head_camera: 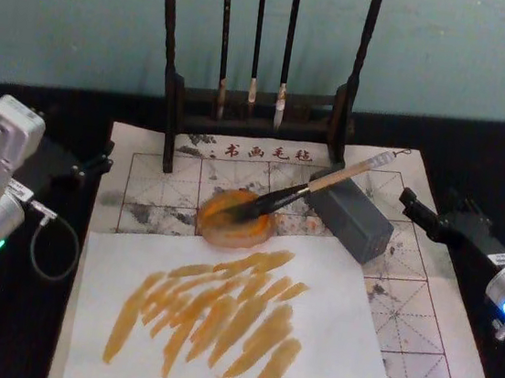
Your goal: Pick up the brush from the inkstone, write on the paper, then place the brush back to its original position.
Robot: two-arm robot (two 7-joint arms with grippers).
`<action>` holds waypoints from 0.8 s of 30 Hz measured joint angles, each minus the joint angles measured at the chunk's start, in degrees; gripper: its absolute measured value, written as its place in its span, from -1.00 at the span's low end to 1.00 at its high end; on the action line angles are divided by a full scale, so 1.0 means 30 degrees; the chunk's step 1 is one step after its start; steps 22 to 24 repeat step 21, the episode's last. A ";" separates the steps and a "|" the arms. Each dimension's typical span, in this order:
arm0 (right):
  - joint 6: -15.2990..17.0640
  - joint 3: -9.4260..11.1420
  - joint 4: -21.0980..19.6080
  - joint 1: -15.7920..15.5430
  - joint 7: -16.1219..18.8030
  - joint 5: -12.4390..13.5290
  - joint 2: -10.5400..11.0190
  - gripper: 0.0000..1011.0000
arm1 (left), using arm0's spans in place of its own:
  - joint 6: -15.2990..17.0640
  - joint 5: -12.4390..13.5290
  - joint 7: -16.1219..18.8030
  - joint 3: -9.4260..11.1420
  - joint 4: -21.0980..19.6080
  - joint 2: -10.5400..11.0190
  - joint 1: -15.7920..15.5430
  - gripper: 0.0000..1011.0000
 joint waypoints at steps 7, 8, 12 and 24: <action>0.0001 0.0000 0.0000 0.0000 -0.0001 0.0000 0.0000 0.98 | 0.0001 0.0000 0.0000 0.0000 0.0000 0.0000 -0.0001 0.98; 0.0001 0.0000 0.0001 0.0000 -0.0001 0.0000 0.0000 0.98 | 0.0001 0.0001 0.0001 0.0000 0.0000 0.0000 0.0000 0.98; 0.0001 0.0000 0.0001 -0.0001 0.0000 -0.0001 0.0000 0.98 | 0.0001 0.0000 0.0000 -0.0001 0.0001 0.0000 0.0000 0.98; 0.0000 0.0000 0.0000 0.0000 0.0000 0.0000 -0.0001 0.98 | 0.0000 0.0000 0.0000 0.0001 0.0000 -0.0001 0.0000 0.98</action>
